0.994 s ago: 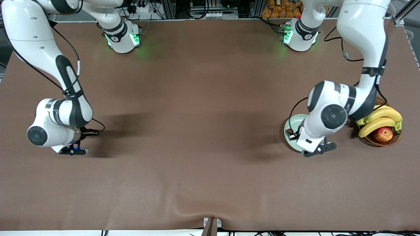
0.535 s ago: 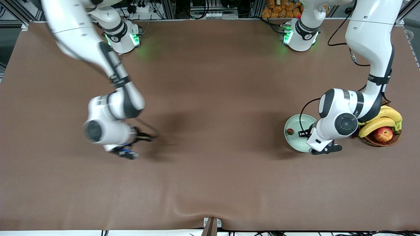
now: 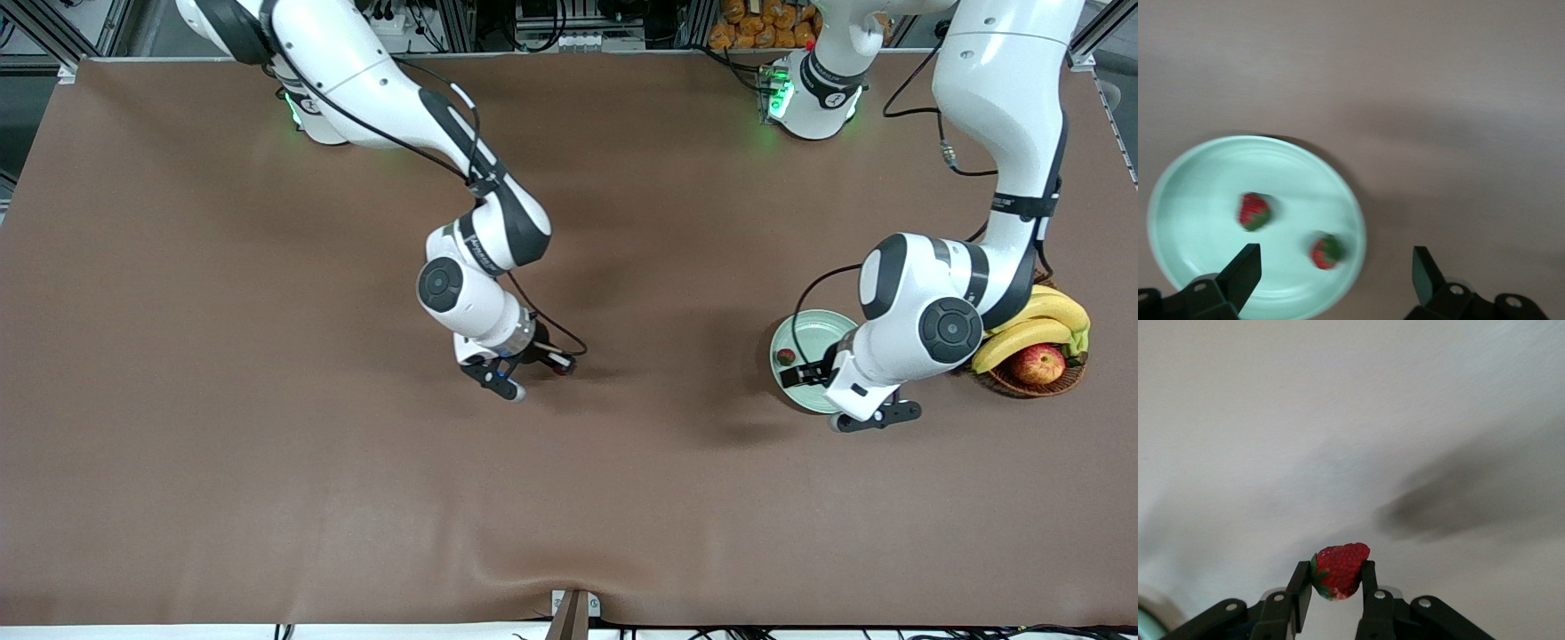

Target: Collect all strawberries into plate

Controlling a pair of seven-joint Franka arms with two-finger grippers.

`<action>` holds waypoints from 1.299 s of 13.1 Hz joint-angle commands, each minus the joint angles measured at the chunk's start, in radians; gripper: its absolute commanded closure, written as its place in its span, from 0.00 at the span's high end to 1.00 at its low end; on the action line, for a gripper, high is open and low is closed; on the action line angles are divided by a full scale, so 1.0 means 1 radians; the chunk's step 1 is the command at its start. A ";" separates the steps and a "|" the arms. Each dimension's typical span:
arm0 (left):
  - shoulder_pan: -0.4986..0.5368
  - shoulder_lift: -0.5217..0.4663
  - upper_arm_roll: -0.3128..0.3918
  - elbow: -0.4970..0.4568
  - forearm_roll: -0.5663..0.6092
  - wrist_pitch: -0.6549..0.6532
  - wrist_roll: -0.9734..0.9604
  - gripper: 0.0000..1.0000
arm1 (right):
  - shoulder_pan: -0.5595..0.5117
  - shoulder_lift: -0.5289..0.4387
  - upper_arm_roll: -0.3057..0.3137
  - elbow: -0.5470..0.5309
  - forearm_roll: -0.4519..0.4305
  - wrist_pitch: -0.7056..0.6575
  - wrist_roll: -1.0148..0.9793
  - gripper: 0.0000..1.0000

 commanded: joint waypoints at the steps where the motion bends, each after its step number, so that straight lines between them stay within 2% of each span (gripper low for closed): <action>1: -0.016 -0.006 -0.032 0.010 -0.055 -0.020 -0.094 1.00 | 0.043 0.081 -0.013 0.123 0.060 0.064 0.110 0.10; 3: -0.045 0.008 -0.051 0.018 -0.056 -0.019 -0.189 1.00 | 0.079 0.125 -0.014 0.163 0.061 0.134 0.151 0.13; 5: -0.100 0.037 -0.051 0.060 -0.078 -0.019 -0.272 1.00 | 0.105 0.159 -0.014 0.166 0.061 0.206 0.159 0.23; 6: -0.132 0.046 -0.051 0.076 -0.088 -0.019 -0.318 1.00 | 0.113 0.162 -0.014 0.163 0.060 0.210 0.159 0.39; 8: -0.153 0.058 -0.051 0.093 -0.088 -0.014 -0.374 1.00 | 0.116 0.158 -0.016 0.159 0.054 0.210 0.153 0.95; 9: -0.154 0.063 -0.052 0.094 -0.088 -0.013 -0.380 1.00 | 0.107 0.147 -0.016 0.159 0.048 0.207 0.145 1.00; 12: -0.183 0.081 -0.052 0.094 -0.089 0.021 -0.385 1.00 | 0.047 0.093 -0.017 0.127 0.040 0.134 0.115 1.00; 14: -0.193 0.104 -0.052 0.096 -0.129 0.061 -0.388 1.00 | -0.024 0.023 -0.017 0.110 0.022 -0.048 0.072 1.00; 15: -0.214 0.115 -0.051 0.097 -0.184 0.099 -0.388 1.00 | -0.065 -0.017 -0.017 0.110 -0.030 -0.162 0.061 1.00; 17: -0.246 0.159 -0.049 0.125 -0.249 0.188 -0.404 1.00 | -0.142 -0.107 -0.016 0.111 -0.225 -0.374 0.059 1.00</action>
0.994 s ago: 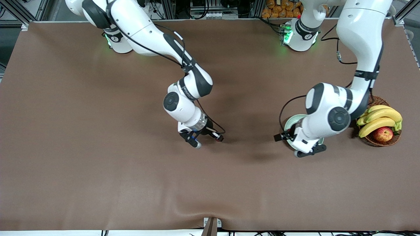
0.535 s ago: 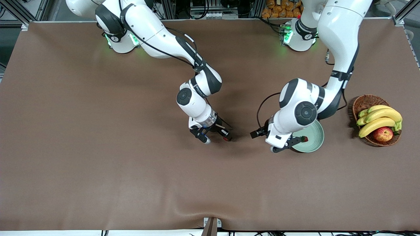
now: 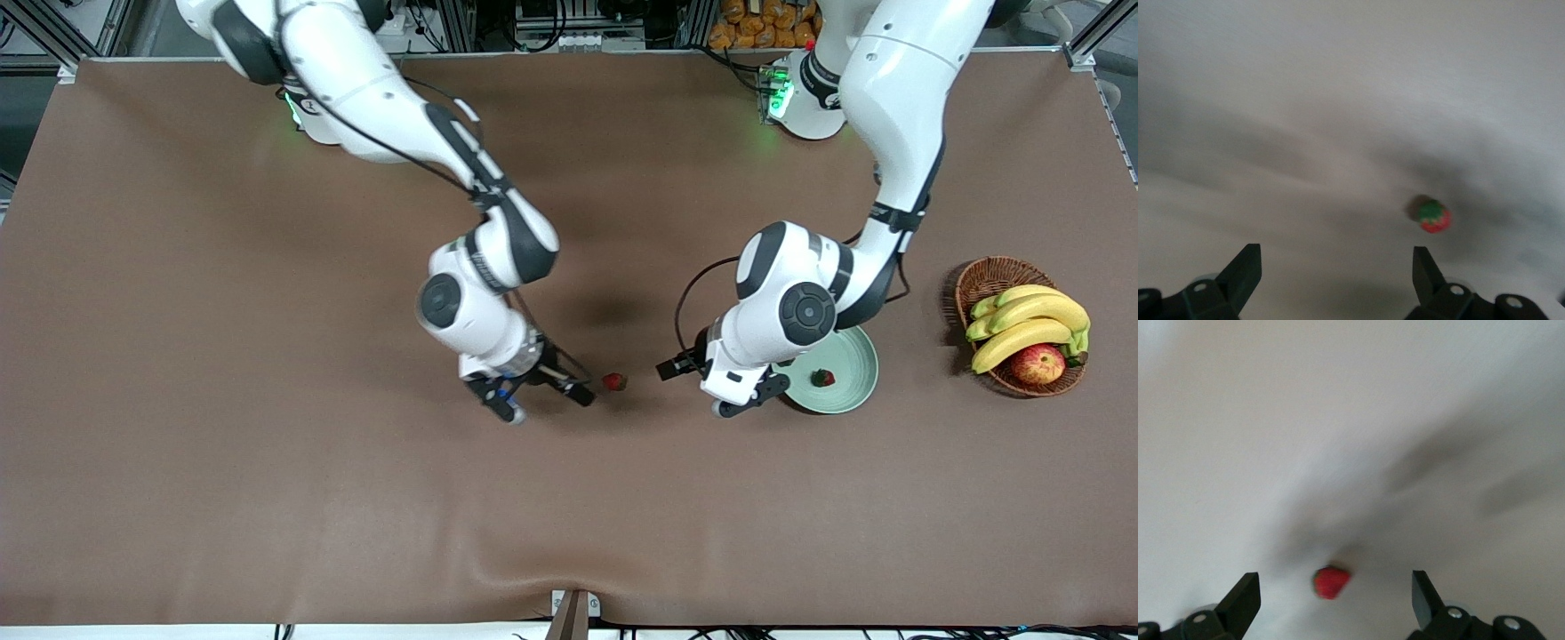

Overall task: Collect all strawberries into plate
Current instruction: 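Grasp the third strawberry with the left gripper from the right gripper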

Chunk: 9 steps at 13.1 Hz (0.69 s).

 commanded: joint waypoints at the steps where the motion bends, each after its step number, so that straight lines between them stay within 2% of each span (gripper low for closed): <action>1: -0.057 0.077 0.007 0.070 -0.044 0.093 -0.064 1.00 | -0.096 -0.156 0.021 -0.038 -0.215 -0.246 -0.018 1.00; 2: -0.095 0.106 0.016 0.101 -0.042 0.124 -0.098 1.00 | -0.122 -0.202 0.024 -0.038 -0.284 -0.326 -0.026 1.00; 3: -0.129 0.135 0.020 0.132 -0.041 0.151 -0.139 1.00 | -0.146 -0.245 0.035 -0.038 -0.315 -0.409 -0.050 1.00; 5: -0.166 0.166 0.043 0.140 -0.041 0.202 -0.187 0.89 | -0.226 -0.345 0.062 -0.036 -0.338 -0.569 -0.139 1.00; 7: -0.217 0.185 0.086 0.140 -0.012 0.208 -0.193 0.78 | -0.350 -0.437 0.130 -0.036 -0.346 -0.686 -0.207 1.00; 9: -0.279 0.206 0.150 0.144 0.005 0.208 -0.233 0.71 | -0.482 -0.512 0.202 -0.036 -0.390 -0.772 -0.260 1.00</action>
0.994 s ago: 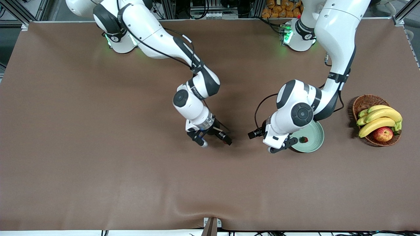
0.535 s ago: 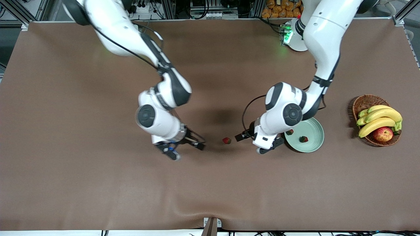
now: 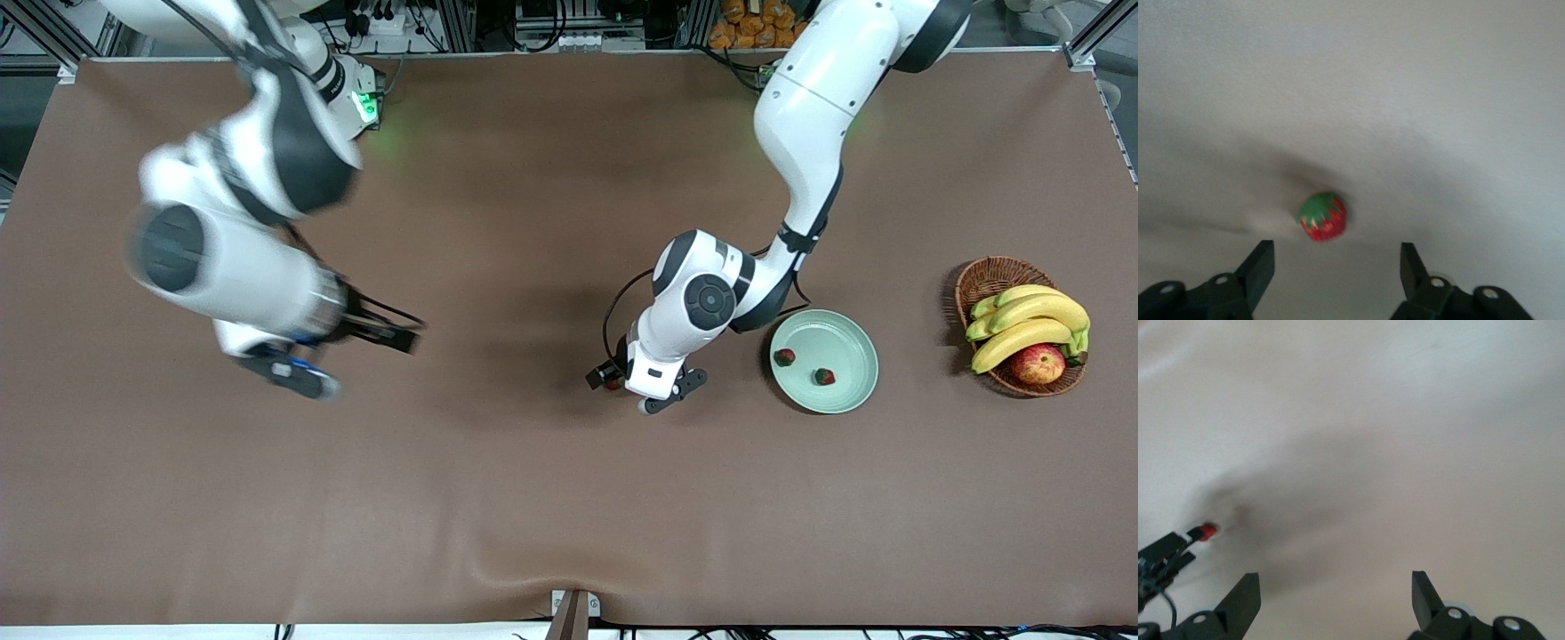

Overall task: Collect all strawberries into plate
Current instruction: 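Carry the strawberry toward the plate with the left gripper while the right gripper withdraws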

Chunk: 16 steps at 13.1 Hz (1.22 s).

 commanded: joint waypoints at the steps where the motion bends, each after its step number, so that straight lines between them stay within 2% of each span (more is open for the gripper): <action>1: -0.085 0.029 0.088 0.040 0.027 0.005 -0.054 0.69 | -0.200 -0.118 0.124 -0.039 -0.049 -0.086 -0.099 1.00; 2: -0.092 0.031 0.096 0.040 0.028 0.005 -0.055 0.68 | -0.260 -0.140 0.138 -0.036 -0.050 -0.126 -0.149 1.00; 4: -0.092 0.035 0.097 0.040 0.031 0.005 -0.052 0.54 | -0.346 -0.178 0.137 -0.035 -0.059 -0.195 -0.304 1.00; 5: -0.092 0.043 0.097 0.042 0.031 0.005 -0.051 0.49 | -0.397 -0.197 0.135 -0.036 -0.097 -0.232 -0.444 1.00; 8: -0.086 0.046 0.096 0.043 0.030 0.005 -0.041 0.41 | -0.449 -0.218 0.128 -0.041 -0.189 -0.266 -0.640 1.00; 9: -0.086 0.046 0.097 0.043 0.031 0.005 -0.038 0.33 | -0.449 -0.221 0.112 -0.042 -0.215 -0.263 -0.677 1.00; 11: -0.083 0.036 0.096 0.043 0.031 0.005 -0.014 0.00 | -0.449 -0.223 0.100 -0.042 -0.226 -0.249 -0.697 1.00; 14: -0.061 -0.010 0.097 0.037 0.031 -0.004 0.012 0.00 | -0.446 -0.222 0.097 -0.053 -0.218 -0.164 -0.694 1.00; 16: -0.018 -0.076 0.094 0.025 0.031 -0.097 0.034 0.00 | -0.448 -0.234 0.097 -0.073 -0.209 -0.127 -0.693 1.00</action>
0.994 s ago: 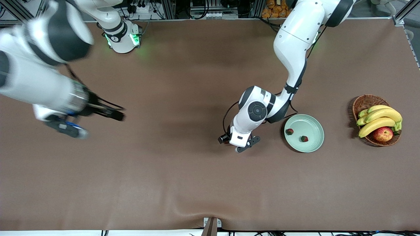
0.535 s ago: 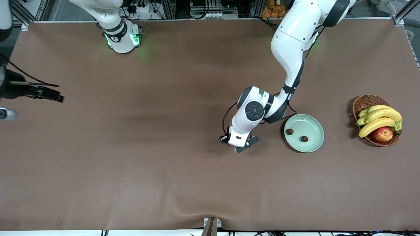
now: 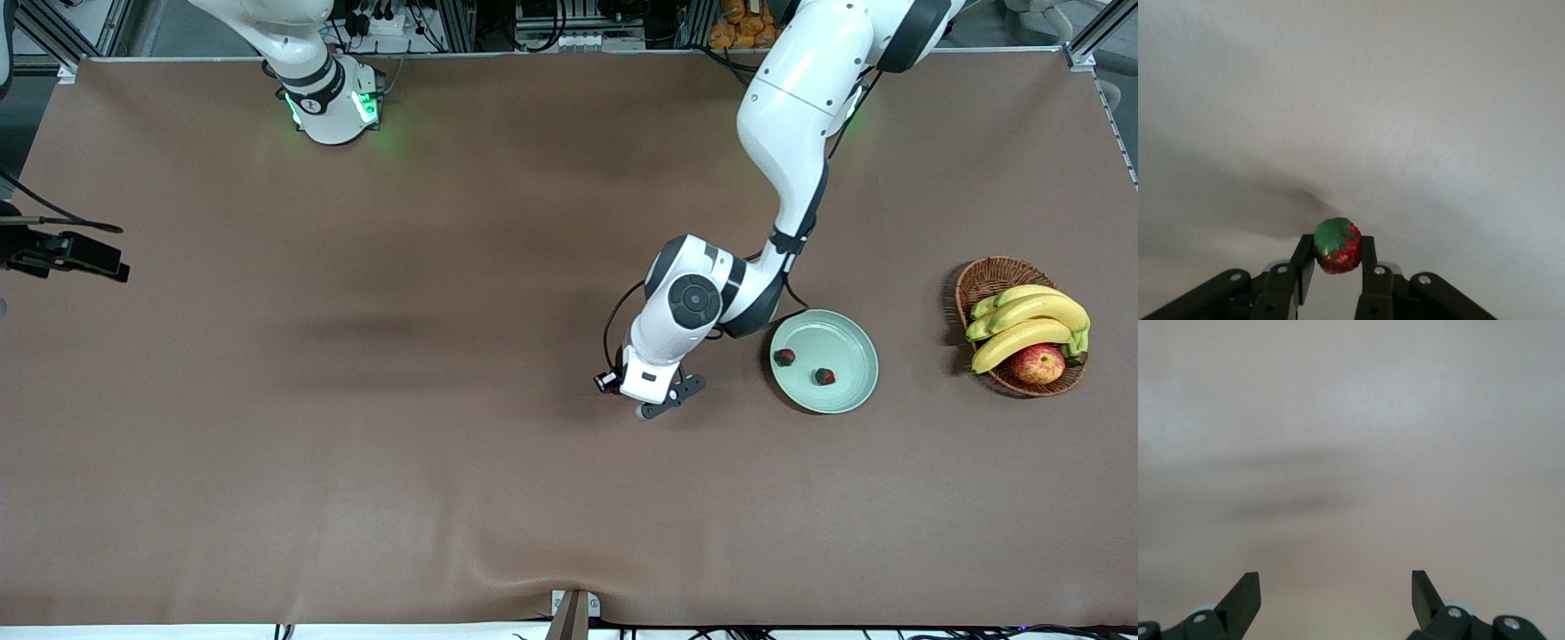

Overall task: Collect all strawberries into plate
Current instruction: 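Carry the strawberry toward the plate with the left gripper while the right gripper withdraws, then lower the third strawberry onto the plate and open the left gripper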

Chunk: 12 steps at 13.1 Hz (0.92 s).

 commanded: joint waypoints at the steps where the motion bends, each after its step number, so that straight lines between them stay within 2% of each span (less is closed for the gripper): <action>1: 0.067 -0.101 -0.002 -0.023 0.024 -0.147 0.043 0.00 | -0.006 -0.051 0.002 -0.061 -0.006 0.023 -0.014 1.00; 5: 0.228 -0.201 0.000 -0.106 0.024 -0.348 0.290 0.00 | 0.019 -0.055 -0.023 -0.093 -0.006 0.037 -0.011 1.00; 6: 0.260 -0.212 0.001 -0.130 0.030 -0.369 0.343 0.00 | 0.052 -0.055 -0.055 -0.105 -0.006 0.038 -0.006 1.00; 7: 0.301 -0.221 0.001 -0.156 0.070 -0.373 0.394 0.00 | 0.095 -0.055 -0.101 -0.110 -0.006 0.041 -0.006 1.00; 9: 0.349 -0.225 0.000 -0.207 0.201 -0.373 0.460 0.00 | 0.102 -0.060 -0.107 -0.110 -0.003 0.038 -0.009 1.00; 11: 0.411 -0.222 -0.006 -0.221 0.251 -0.371 0.480 0.00 | 0.105 -0.061 -0.107 -0.108 0.000 0.029 -0.008 1.00; 12: 0.414 -0.224 -0.006 -0.232 0.251 -0.371 0.502 0.20 | 0.109 -0.066 -0.109 -0.108 0.000 0.024 -0.006 1.00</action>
